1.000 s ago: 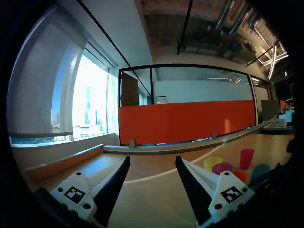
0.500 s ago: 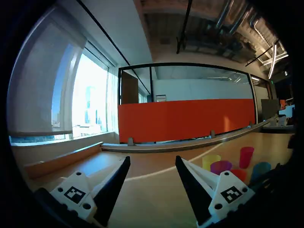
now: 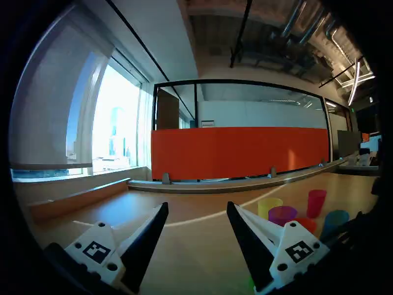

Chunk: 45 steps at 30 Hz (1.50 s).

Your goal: Pour water

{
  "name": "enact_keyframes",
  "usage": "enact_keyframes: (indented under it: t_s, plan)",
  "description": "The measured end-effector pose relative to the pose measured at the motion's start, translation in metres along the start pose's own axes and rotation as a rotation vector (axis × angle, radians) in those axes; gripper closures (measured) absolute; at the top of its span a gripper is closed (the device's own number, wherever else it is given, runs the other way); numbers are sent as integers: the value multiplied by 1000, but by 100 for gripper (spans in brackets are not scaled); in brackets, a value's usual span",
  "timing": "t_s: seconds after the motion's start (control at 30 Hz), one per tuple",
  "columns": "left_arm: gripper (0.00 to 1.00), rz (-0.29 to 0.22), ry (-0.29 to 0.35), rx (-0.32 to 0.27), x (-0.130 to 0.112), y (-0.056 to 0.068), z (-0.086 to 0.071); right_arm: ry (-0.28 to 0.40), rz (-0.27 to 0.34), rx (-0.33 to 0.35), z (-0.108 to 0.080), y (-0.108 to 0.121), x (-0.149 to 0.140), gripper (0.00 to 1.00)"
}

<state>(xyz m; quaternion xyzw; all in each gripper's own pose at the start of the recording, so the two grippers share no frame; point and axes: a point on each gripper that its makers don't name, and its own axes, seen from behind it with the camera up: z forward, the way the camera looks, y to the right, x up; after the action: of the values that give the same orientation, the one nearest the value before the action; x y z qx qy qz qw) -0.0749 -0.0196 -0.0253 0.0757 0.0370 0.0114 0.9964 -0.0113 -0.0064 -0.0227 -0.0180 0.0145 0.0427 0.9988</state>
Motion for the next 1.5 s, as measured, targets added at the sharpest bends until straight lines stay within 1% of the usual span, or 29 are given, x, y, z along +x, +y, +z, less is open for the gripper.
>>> enact_keyframes:
  t_s: [0.17,0.3,0.6,1.13,1.37,1.5]
  plan:
    - [13,-7,-7,-10,-3,7,1,-1,-1,0,-1,2,0,1]
    - [12,-12,-6,-16,-3,10,2,0,1,0,-1,3,1,1]
    - [12,-24,-23,-27,-9,12,2,3,7,-2,-4,7,5,1]
    - [12,-20,-75,-47,-23,16,6,1,11,1,-6,10,1,1]
    - [12,-20,-76,-56,-25,18,7,4,1,12,-9,8,1,1]
    - [12,-20,-77,-57,-25,18,7,7,-20,17,-11,8,1,1]
